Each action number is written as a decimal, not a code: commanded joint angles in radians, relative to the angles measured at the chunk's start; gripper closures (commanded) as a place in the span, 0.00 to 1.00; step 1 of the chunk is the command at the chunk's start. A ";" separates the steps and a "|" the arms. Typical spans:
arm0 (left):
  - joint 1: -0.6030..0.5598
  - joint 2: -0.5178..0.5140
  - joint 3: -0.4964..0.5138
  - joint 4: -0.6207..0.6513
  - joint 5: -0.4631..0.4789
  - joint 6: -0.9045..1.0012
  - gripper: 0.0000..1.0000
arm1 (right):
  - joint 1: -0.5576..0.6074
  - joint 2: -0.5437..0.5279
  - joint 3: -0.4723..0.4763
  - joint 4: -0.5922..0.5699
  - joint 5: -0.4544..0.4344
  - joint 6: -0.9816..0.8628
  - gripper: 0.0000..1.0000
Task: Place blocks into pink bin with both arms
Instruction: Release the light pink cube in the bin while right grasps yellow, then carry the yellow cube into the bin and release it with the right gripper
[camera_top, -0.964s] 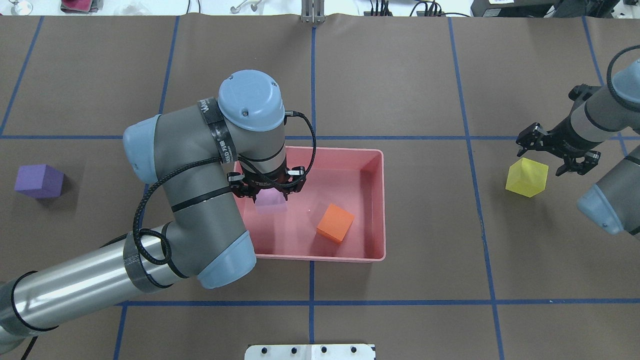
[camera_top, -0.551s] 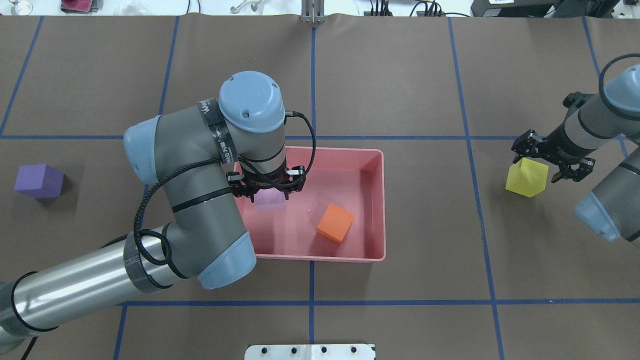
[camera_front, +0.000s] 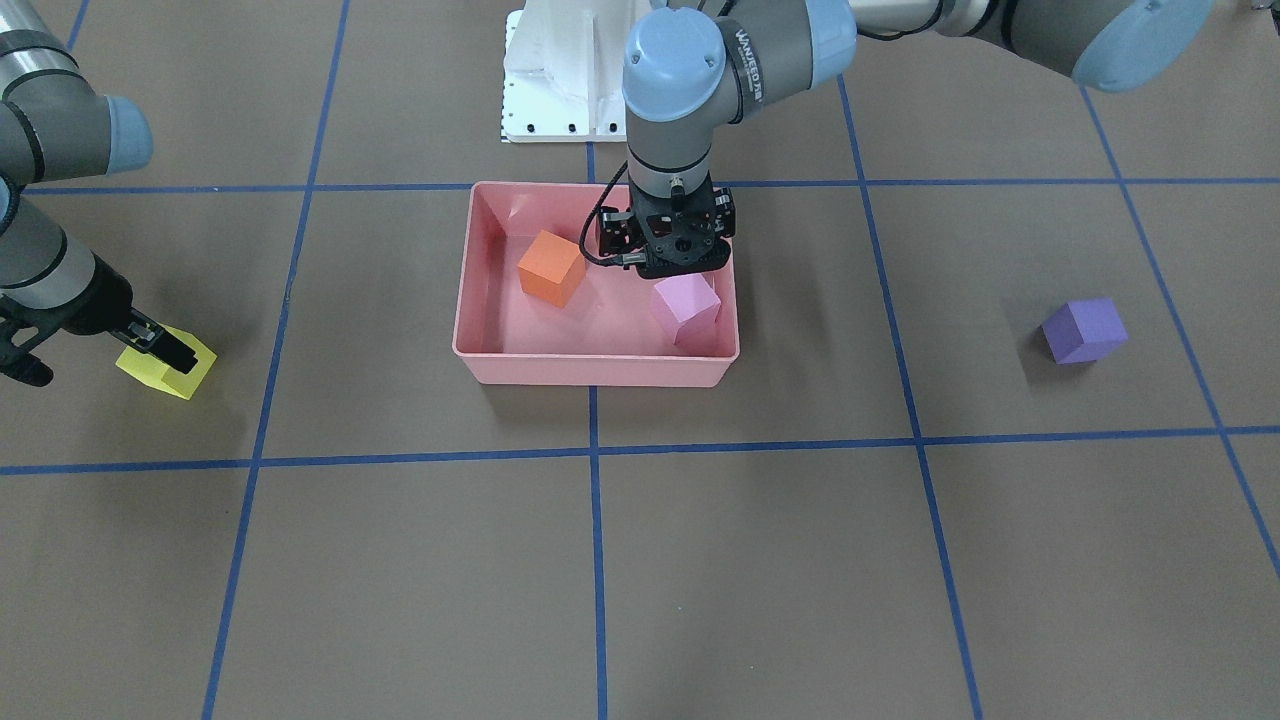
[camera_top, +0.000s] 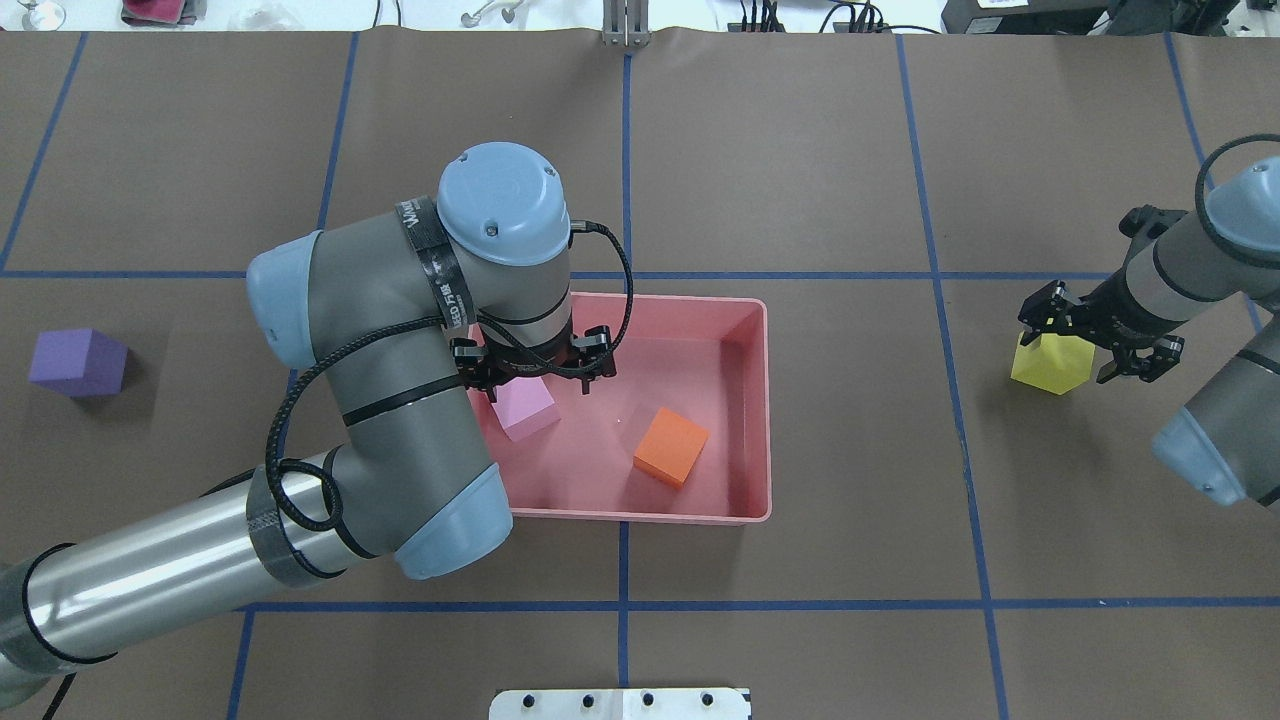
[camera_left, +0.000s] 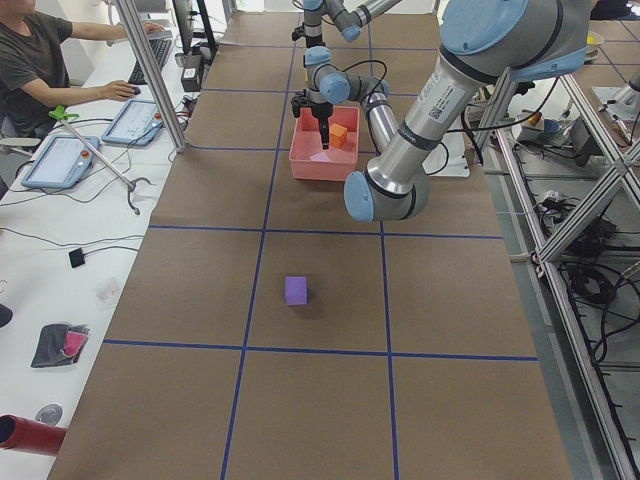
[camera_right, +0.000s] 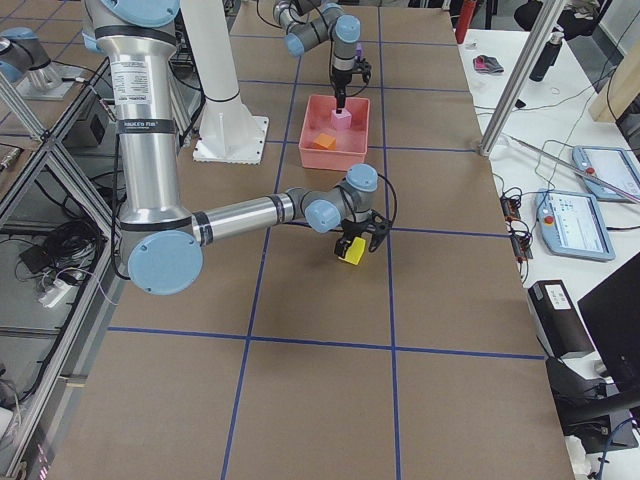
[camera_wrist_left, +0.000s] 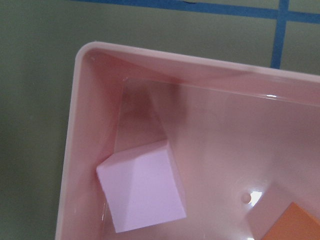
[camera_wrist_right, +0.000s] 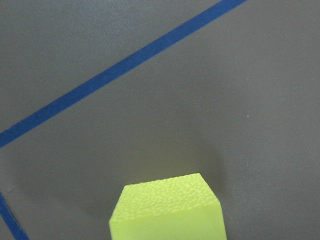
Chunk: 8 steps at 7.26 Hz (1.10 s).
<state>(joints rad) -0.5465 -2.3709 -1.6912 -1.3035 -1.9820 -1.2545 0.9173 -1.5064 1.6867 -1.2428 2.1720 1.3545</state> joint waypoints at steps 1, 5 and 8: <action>-0.021 0.004 -0.054 0.003 0.000 0.003 0.01 | -0.005 -0.005 0.005 0.002 0.002 0.015 0.83; -0.214 0.408 -0.399 0.001 -0.018 0.336 0.01 | -0.002 0.149 0.137 -0.153 0.086 0.102 1.00; -0.488 0.611 -0.345 -0.010 -0.149 0.791 0.01 | -0.056 0.541 0.140 -0.391 0.066 0.378 1.00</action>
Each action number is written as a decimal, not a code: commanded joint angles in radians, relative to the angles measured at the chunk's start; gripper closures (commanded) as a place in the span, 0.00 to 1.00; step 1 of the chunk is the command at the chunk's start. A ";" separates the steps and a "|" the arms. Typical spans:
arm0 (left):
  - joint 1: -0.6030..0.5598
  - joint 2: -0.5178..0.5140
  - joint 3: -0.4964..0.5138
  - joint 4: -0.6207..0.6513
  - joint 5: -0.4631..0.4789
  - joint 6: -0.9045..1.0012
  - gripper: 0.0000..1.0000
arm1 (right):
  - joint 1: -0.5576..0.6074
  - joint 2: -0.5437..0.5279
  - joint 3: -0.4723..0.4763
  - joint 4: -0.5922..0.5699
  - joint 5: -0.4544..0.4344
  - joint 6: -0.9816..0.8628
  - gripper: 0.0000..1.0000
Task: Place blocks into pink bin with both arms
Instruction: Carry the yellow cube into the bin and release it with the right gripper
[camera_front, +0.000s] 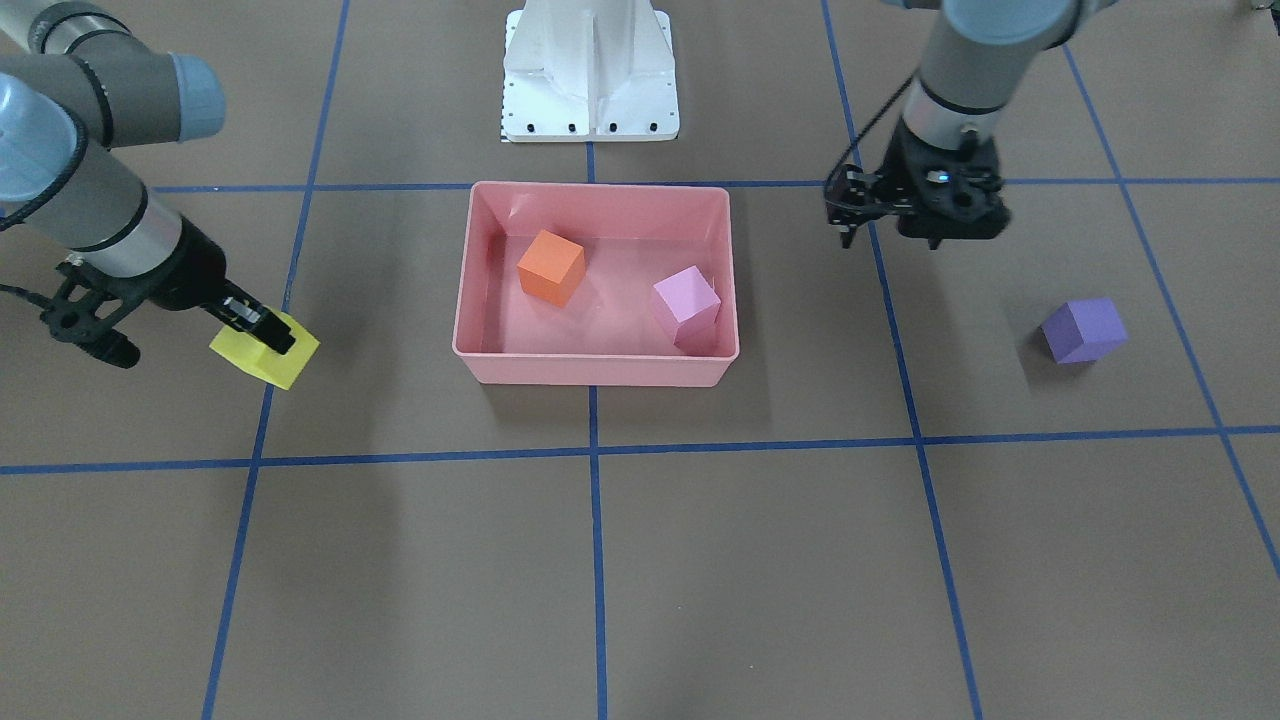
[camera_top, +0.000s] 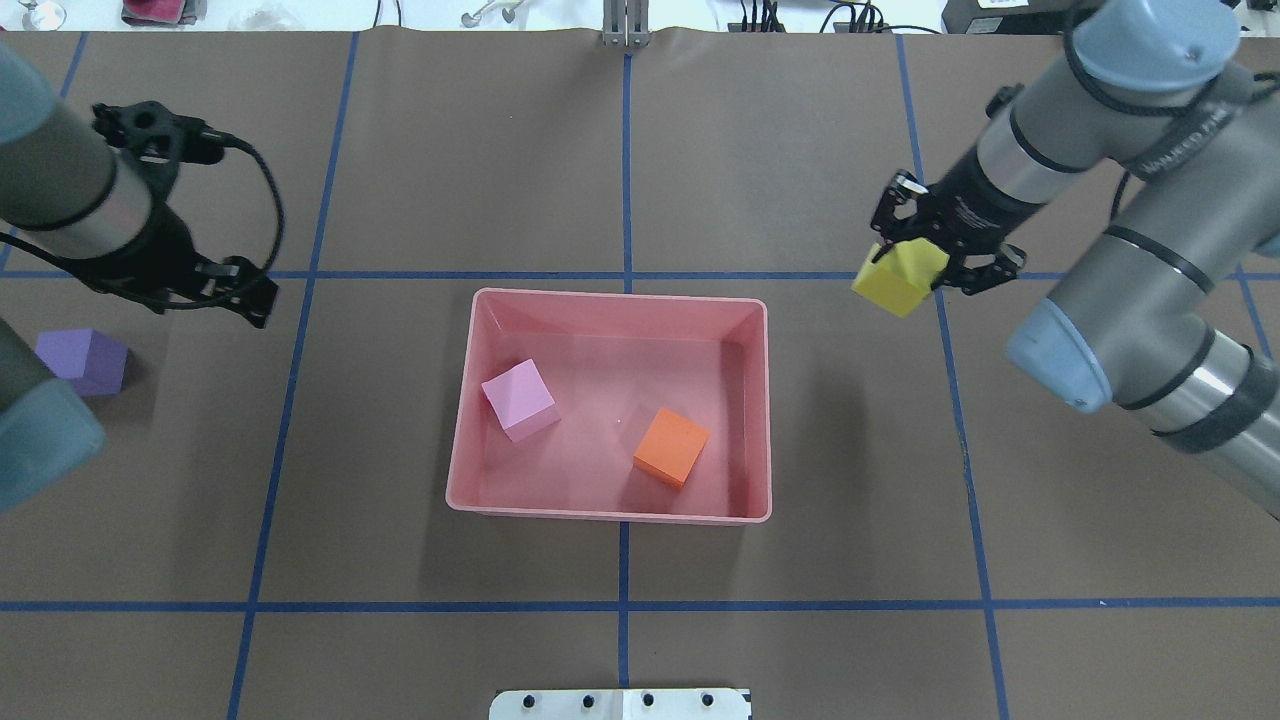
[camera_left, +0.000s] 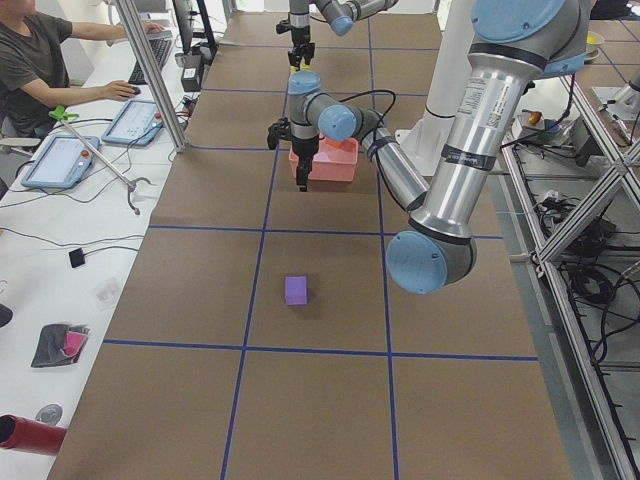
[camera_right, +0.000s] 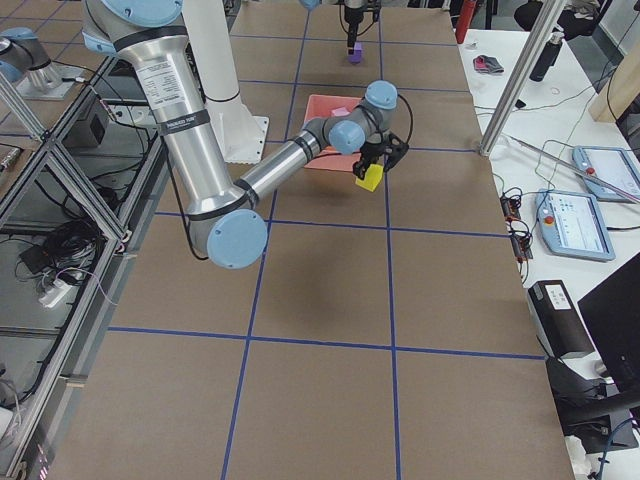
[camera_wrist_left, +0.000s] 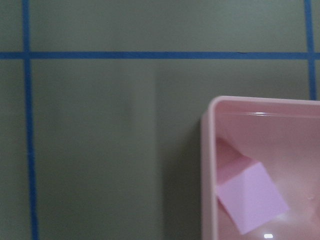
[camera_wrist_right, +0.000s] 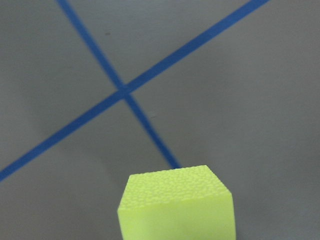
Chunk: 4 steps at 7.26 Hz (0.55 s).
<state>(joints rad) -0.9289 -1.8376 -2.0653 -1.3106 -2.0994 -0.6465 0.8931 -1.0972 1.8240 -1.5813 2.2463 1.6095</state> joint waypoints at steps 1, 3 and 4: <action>-0.155 0.089 0.090 -0.042 -0.033 0.258 0.01 | -0.098 0.198 0.001 -0.054 -0.066 0.197 1.00; -0.229 0.145 0.202 -0.180 -0.071 0.370 0.01 | -0.276 0.291 -0.046 -0.054 -0.241 0.299 1.00; -0.240 0.153 0.232 -0.227 -0.091 0.370 0.01 | -0.305 0.293 -0.057 -0.054 -0.252 0.302 1.00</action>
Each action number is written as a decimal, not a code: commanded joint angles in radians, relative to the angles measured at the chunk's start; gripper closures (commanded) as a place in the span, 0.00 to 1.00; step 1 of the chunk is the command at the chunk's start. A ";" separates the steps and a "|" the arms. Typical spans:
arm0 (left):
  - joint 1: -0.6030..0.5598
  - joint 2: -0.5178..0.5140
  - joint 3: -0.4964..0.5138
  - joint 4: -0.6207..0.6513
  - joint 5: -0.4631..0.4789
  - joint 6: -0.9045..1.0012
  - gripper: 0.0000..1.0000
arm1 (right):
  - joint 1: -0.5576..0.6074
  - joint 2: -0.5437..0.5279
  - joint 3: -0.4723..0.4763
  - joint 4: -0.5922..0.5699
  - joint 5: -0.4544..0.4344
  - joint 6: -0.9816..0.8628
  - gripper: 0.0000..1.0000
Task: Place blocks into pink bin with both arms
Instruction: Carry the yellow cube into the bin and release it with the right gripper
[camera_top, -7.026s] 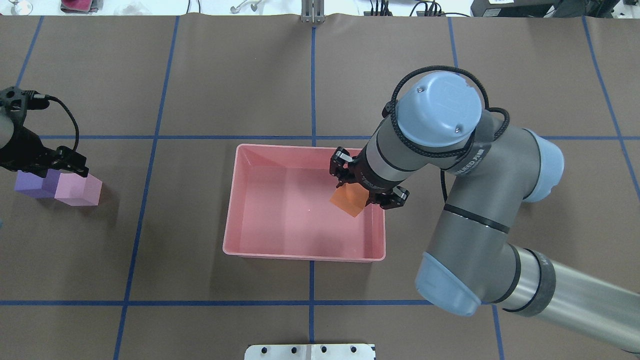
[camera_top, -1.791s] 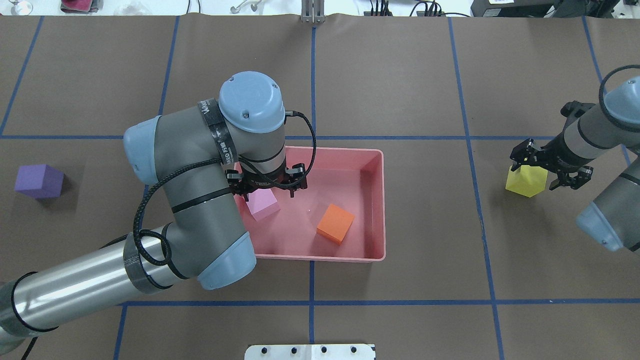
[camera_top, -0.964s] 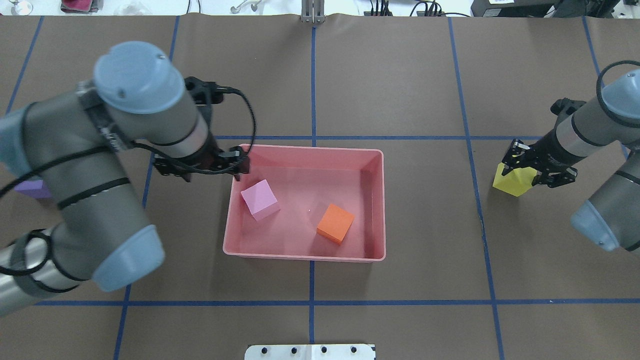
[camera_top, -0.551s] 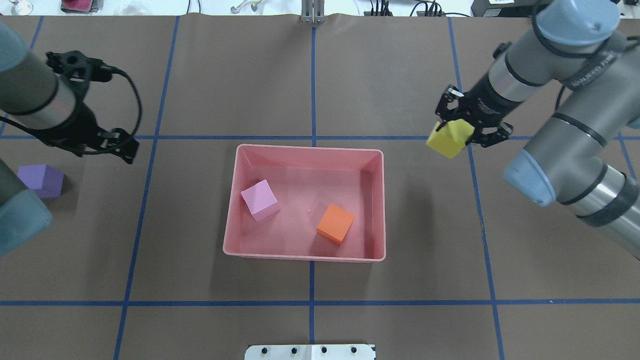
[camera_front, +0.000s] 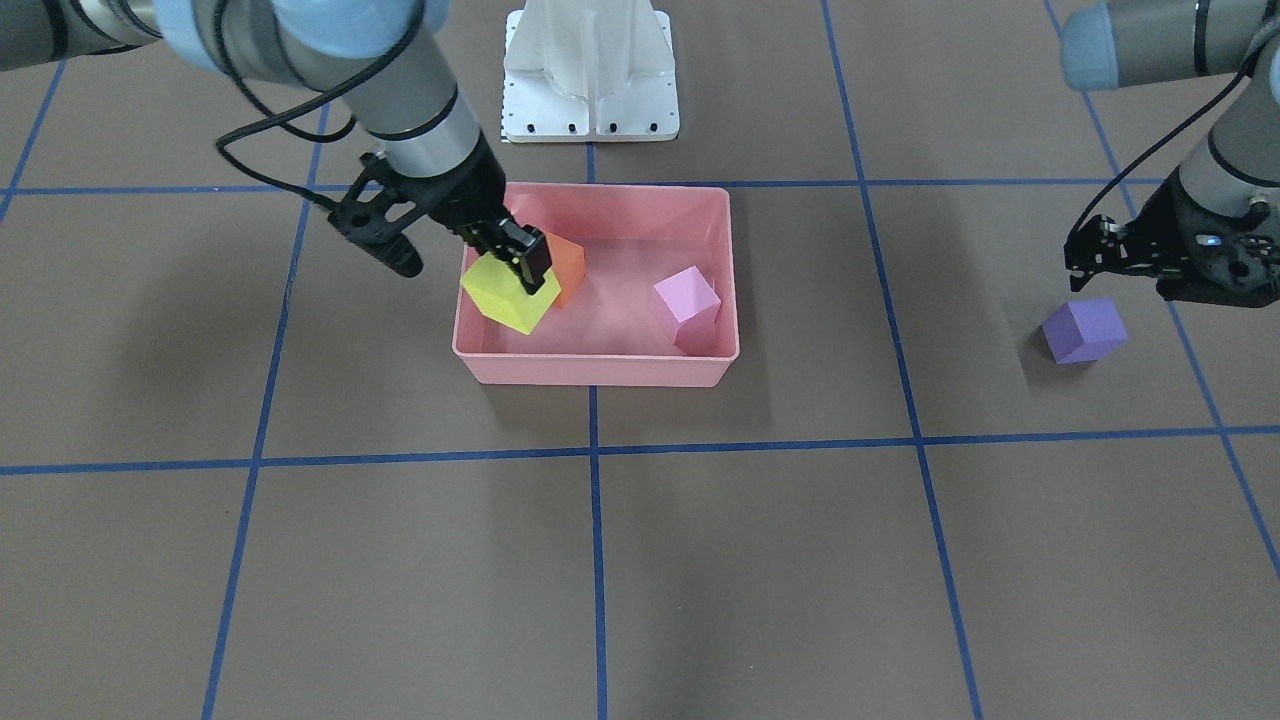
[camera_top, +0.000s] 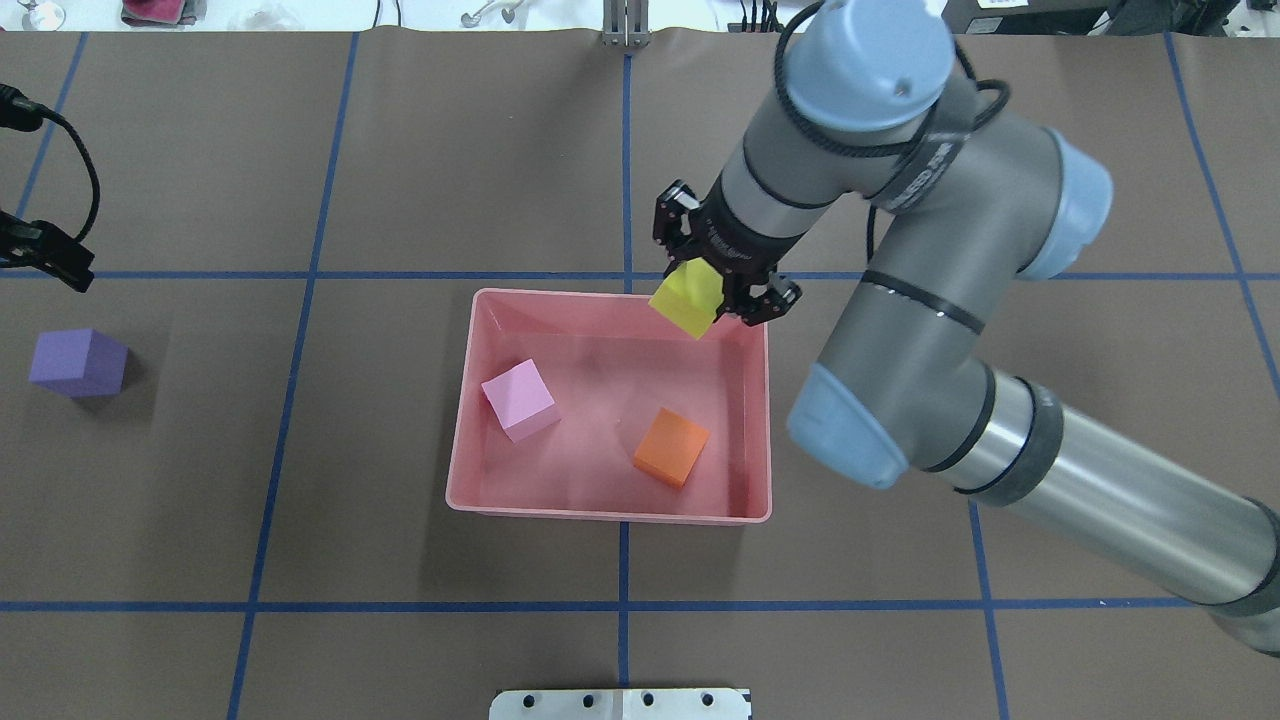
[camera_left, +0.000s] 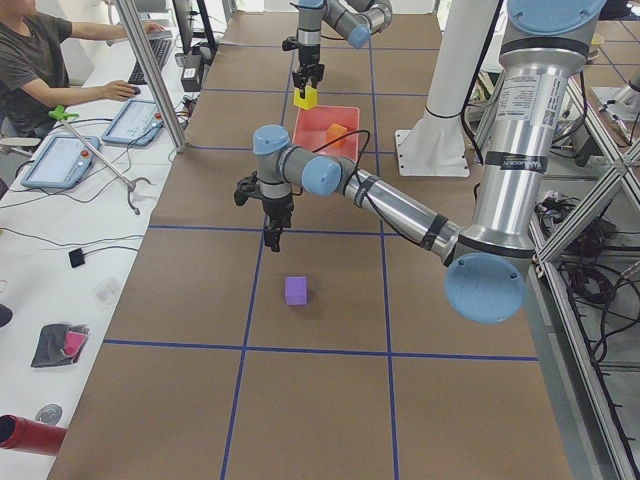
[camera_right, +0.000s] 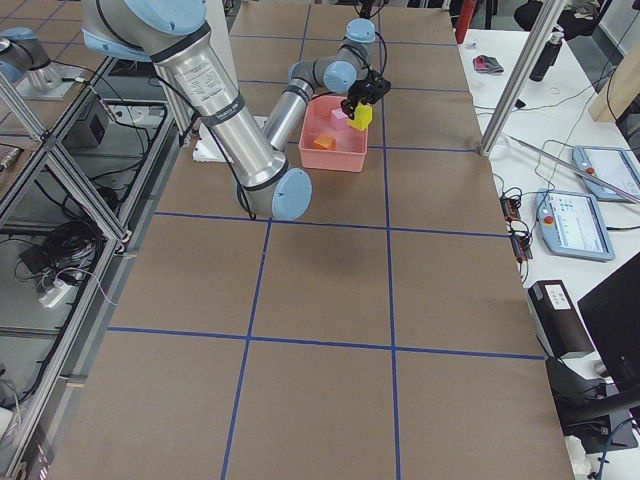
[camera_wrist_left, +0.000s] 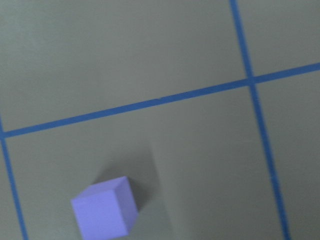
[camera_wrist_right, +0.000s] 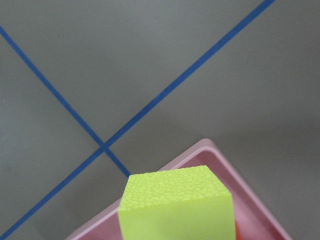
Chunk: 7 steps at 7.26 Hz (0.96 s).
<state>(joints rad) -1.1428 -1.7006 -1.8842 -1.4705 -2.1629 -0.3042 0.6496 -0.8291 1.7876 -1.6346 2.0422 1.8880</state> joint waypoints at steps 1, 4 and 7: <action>-0.026 0.016 0.051 -0.070 -0.028 0.027 0.01 | -0.108 0.010 -0.025 -0.001 -0.089 0.023 1.00; -0.026 0.016 0.051 -0.070 -0.028 0.016 0.01 | -0.136 -0.022 -0.045 -0.001 -0.106 0.019 1.00; -0.028 0.018 0.082 -0.070 -0.025 0.030 0.01 | -0.133 -0.028 -0.082 -0.001 -0.125 -0.003 1.00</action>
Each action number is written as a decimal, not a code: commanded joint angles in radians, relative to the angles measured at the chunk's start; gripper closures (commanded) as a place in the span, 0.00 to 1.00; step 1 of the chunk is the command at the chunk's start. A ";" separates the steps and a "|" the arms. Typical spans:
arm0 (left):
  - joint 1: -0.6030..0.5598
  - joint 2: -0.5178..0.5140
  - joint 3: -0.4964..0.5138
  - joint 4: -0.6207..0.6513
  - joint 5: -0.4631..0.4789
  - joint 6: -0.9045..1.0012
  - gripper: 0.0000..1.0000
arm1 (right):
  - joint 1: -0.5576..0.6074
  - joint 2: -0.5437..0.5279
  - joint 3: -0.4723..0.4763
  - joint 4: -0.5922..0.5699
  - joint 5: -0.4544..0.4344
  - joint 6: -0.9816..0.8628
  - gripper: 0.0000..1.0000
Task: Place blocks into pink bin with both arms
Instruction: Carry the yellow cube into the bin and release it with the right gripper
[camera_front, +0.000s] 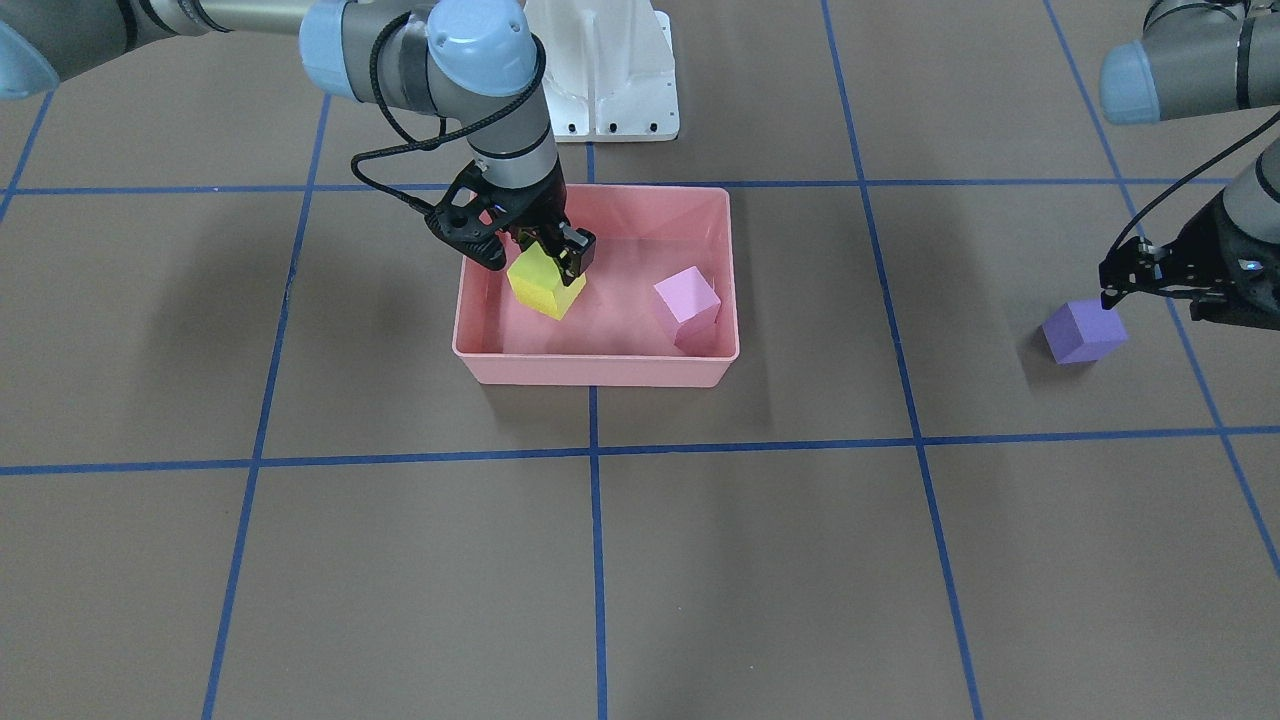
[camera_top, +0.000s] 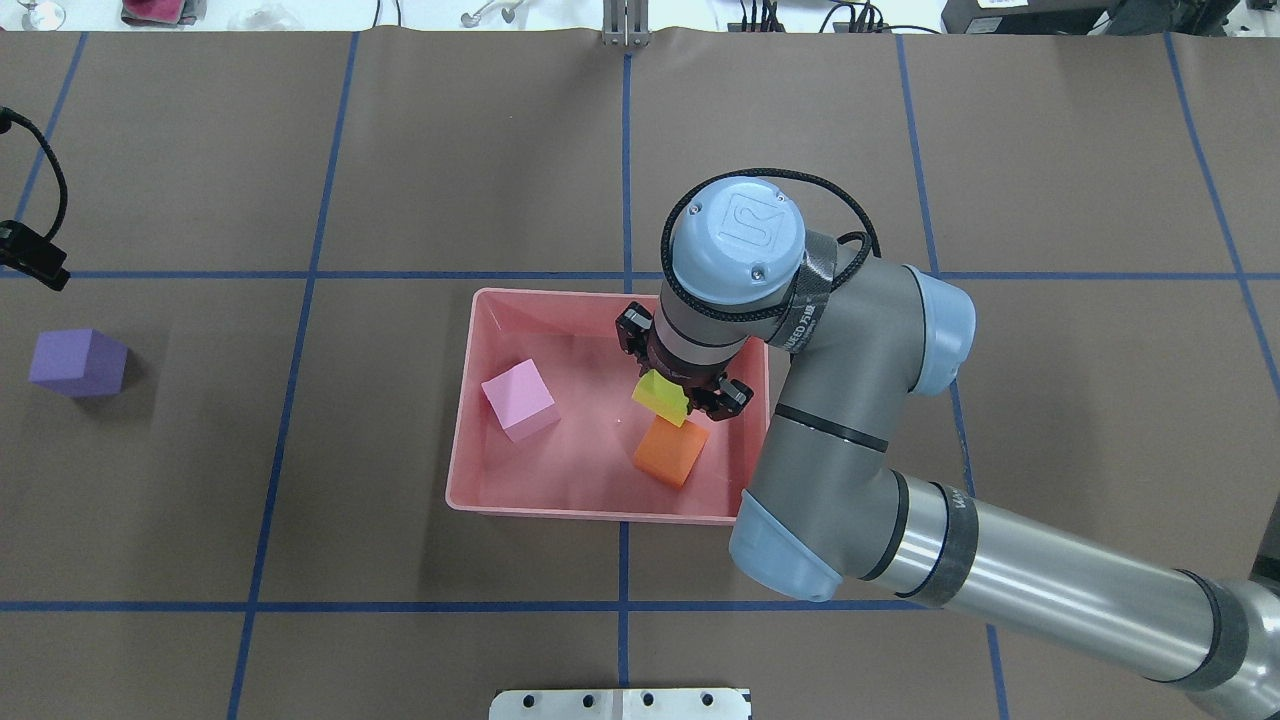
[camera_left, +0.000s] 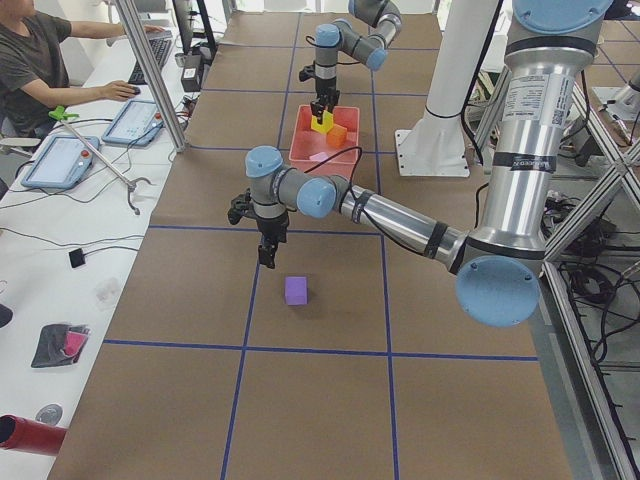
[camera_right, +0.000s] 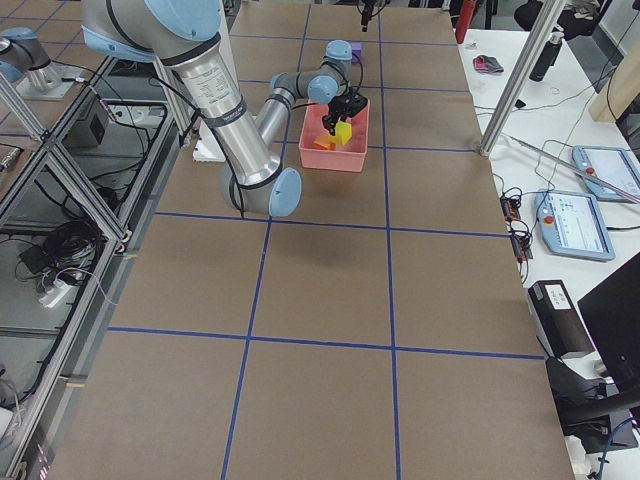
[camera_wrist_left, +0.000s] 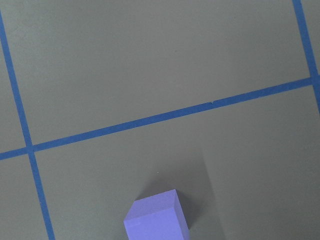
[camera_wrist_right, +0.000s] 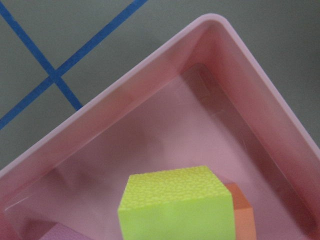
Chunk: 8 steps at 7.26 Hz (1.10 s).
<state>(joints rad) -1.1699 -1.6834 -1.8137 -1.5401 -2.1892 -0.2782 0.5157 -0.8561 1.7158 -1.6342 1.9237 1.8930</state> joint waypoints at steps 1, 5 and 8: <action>-0.001 0.008 0.016 0.000 0.005 0.019 0.01 | 0.007 -0.001 -0.015 -0.001 -0.008 -0.009 1.00; 0.007 0.022 0.120 -0.005 -0.003 -0.010 0.01 | 0.012 -0.004 -0.041 -0.001 -0.008 -0.025 0.01; 0.012 0.021 0.254 -0.260 -0.048 -0.226 0.01 | 0.030 -0.008 -0.032 -0.001 -0.006 -0.031 0.01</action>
<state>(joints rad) -1.1592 -1.6619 -1.6305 -1.6741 -2.2035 -0.4187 0.5361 -0.8622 1.6803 -1.6352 1.9160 1.8663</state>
